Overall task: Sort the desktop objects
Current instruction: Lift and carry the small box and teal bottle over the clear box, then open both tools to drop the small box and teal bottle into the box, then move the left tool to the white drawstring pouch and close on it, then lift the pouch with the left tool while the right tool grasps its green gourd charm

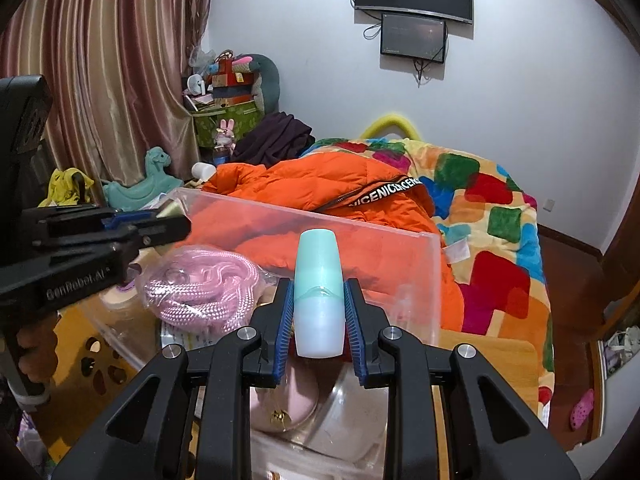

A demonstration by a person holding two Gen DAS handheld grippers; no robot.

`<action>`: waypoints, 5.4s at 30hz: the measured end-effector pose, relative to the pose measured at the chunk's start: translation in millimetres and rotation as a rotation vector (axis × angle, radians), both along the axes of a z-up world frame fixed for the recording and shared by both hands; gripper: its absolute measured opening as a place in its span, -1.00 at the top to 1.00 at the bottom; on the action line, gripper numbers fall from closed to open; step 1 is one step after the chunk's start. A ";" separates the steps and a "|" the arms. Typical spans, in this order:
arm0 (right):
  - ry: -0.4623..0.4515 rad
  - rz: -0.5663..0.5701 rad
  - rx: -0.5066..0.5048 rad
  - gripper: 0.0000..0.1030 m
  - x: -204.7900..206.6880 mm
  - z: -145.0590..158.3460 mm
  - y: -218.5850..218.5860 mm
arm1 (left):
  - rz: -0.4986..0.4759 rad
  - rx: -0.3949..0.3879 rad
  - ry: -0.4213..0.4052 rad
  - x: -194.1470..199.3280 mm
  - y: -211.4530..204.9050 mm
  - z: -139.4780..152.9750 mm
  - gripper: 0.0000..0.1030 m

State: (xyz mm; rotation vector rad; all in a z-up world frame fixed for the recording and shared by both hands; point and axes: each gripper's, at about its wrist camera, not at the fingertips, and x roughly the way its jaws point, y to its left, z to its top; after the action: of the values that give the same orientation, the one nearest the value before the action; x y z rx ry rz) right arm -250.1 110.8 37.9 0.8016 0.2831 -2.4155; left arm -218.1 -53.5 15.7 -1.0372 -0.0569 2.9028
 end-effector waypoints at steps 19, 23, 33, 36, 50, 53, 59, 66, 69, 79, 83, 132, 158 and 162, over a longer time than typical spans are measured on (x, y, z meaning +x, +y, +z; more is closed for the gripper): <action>0.036 0.026 0.100 0.56 1.8 -22.5 -21.8 | -0.023 -0.007 -0.023 -7.1 10.0 -16.1 0.70; 0.071 0.020 0.100 0.56 4.7 -22.7 -22.0 | -0.024 -0.020 -0.023 -5.8 12.0 -15.0 0.65; 0.091 -0.009 0.089 0.32 18.5 -8.4 -12.6 | -0.030 -0.022 0.024 12.4 17.4 4.3 0.34; 0.119 -0.021 0.076 0.12 27.3 -0.3 -7.0 | -0.034 -0.015 0.039 20.9 17.6 11.1 0.15; 0.184 -0.132 0.057 -0.35 74.0 21.5 38.0 | -0.026 -0.024 0.067 75.8 25.4 23.2 -0.30; 0.161 -0.160 0.054 -0.36 79.2 16.8 53.2 | -0.024 -0.014 0.059 85.0 26.3 18.7 -0.31; 0.100 -0.209 0.040 -0.38 87.2 -0.3 81.8 | -0.036 0.003 0.012 98.5 33.2 0.1 -0.31; 0.028 -0.240 0.060 -0.38 96.0 -28.5 98.1 | -0.063 0.040 -0.056 105.9 48.7 -20.5 -0.31; 0.004 -0.247 0.057 -0.38 98.8 -38.0 104.1 | -0.086 0.052 -0.080 109.0 59.0 -27.8 -0.31; -0.076 -0.284 0.003 -0.38 93.8 -53.7 139.5 | -0.182 0.030 -0.139 96.7 111.4 -40.4 -0.32; -0.062 -0.272 0.022 -0.38 95.0 -57.0 143.2 | -0.196 0.044 -0.156 86.2 121.5 -41.8 -0.38; -0.116 -0.110 0.007 -0.37 96.3 -68.3 116.0 | -0.167 0.055 -0.132 81.4 115.3 -51.1 -0.02; -0.162 -0.039 0.032 0.55 65.6 -72.7 56.3 | -0.096 0.120 -0.049 104.1 66.1 -26.0 0.29; -0.169 -0.037 0.024 0.68 69.3 -71.7 57.3 | -0.095 0.139 -0.052 103.3 62.2 -25.8 0.29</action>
State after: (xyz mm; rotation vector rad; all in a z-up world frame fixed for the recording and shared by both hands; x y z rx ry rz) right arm -180.8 168.2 -33.8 1.0228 0.2333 -2.3647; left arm -114.8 8.7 -10.1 -1.0615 -0.2024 2.7427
